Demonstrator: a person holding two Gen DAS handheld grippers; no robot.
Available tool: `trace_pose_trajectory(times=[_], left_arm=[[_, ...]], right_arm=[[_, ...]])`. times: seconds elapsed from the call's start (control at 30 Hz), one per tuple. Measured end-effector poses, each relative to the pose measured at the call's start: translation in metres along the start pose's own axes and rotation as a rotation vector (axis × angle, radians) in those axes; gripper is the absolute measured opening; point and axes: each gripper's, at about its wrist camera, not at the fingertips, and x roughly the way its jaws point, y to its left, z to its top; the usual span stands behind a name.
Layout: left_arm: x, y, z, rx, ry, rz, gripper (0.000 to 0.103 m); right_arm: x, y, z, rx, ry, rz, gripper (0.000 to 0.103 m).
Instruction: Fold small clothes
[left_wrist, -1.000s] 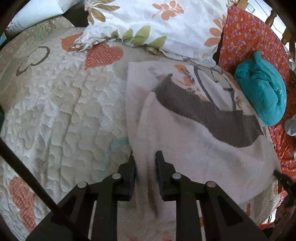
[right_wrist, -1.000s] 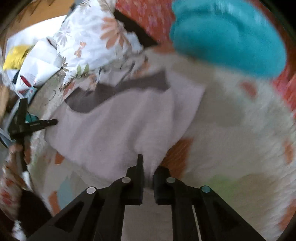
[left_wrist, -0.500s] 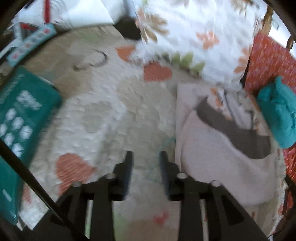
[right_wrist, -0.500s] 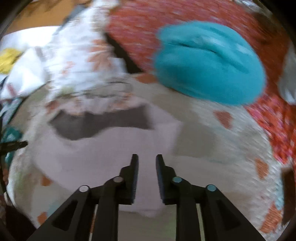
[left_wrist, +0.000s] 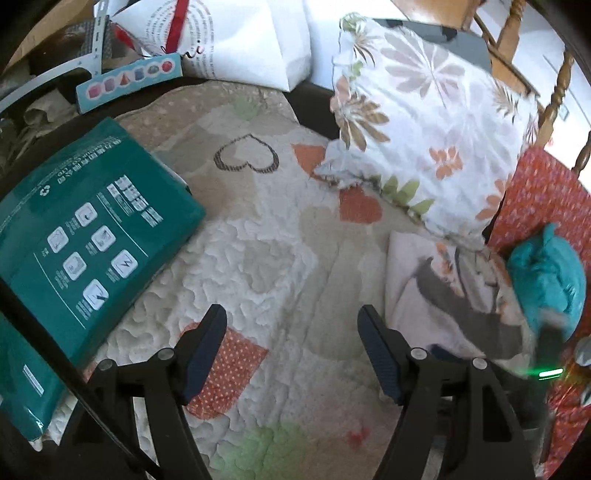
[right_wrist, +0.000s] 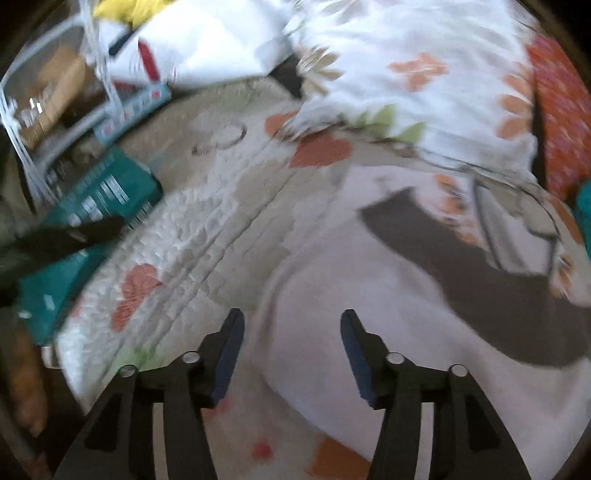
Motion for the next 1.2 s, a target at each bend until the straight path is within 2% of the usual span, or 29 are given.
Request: trace_pose_trajectory(times=[0.1,0.13,0.17,0.2,0.23,0.33,0.47,0.57,0.63,0.67,0.7,0.73,0.8,0.87,0.93,1.0,1.1,1.2], left_arm=[[-0.004,0.003,0.003,-0.011,-0.006,-0.02,0.072],[-0.005,0.004,0.003,-0.012,-0.005,-0.027,0.072],[-0.005,0.005,0.004,-0.016,-0.003,-0.036,0.072],[-0.006,0.007,0.004,-0.022,0.002,-0.044,0.072],[-0.006,0.008,0.004,-0.026,0.004,-0.05,0.072],[-0.008,0.014,0.004,-0.046,0.012,-0.066,0.072],[-0.013,0.025,0.005,-0.088,0.008,-0.092,0.072],[-0.015,0.029,0.007,-0.105,-0.002,-0.085,0.072],[-0.013,0.032,0.007,-0.111,0.0,-0.078,0.072],[-0.011,0.033,0.006,-0.117,0.004,-0.07,0.072],[-0.011,0.035,0.006,-0.121,0.007,-0.067,0.072],[-0.01,0.037,0.006,-0.13,0.011,-0.065,0.072],[-0.01,0.041,0.006,-0.146,0.01,-0.062,0.072],[-0.012,0.044,0.007,-0.162,-0.001,-0.054,0.072],[-0.012,0.046,0.008,-0.175,-0.007,-0.052,0.072],[-0.011,0.044,0.009,-0.176,-0.011,-0.043,0.072],[-0.005,0.034,0.01,-0.157,-0.002,-0.032,0.072],[0.002,0.024,0.01,-0.142,0.008,-0.022,0.072]], right_arm=[[0.043,0.022,-0.002,-0.1,0.077,-0.18,0.066],[0.049,0.025,-0.005,-0.13,0.052,-0.216,0.064],[0.047,0.024,-0.005,-0.127,0.02,-0.217,0.056],[0.045,0.019,-0.004,-0.104,0.016,-0.229,0.029],[0.043,0.01,-0.001,-0.066,0.021,-0.225,0.017],[0.027,-0.009,0.005,0.02,0.027,-0.109,0.013],[-0.001,0.005,0.006,0.035,0.015,-0.008,0.013],[-0.002,0.03,0.008,-0.005,0.029,0.038,0.013],[0.01,0.047,0.002,-0.023,0.061,0.037,0.014],[0.02,0.049,-0.002,-0.011,0.082,0.033,0.017],[0.029,0.051,-0.007,0.002,0.102,0.043,0.024],[0.029,0.053,-0.011,-0.009,0.076,0.052,0.034],[0.018,0.056,-0.013,-0.025,0.058,0.129,0.052],[-0.002,0.047,-0.012,0.006,0.044,0.261,0.055],[-0.024,0.029,-0.011,0.045,0.002,0.339,0.055],[-0.041,0.008,-0.006,0.078,-0.046,0.292,0.055],[-0.043,-0.021,0.007,0.113,-0.068,0.137,0.055],[-0.025,-0.032,0.024,0.158,-0.052,0.107,0.055]])
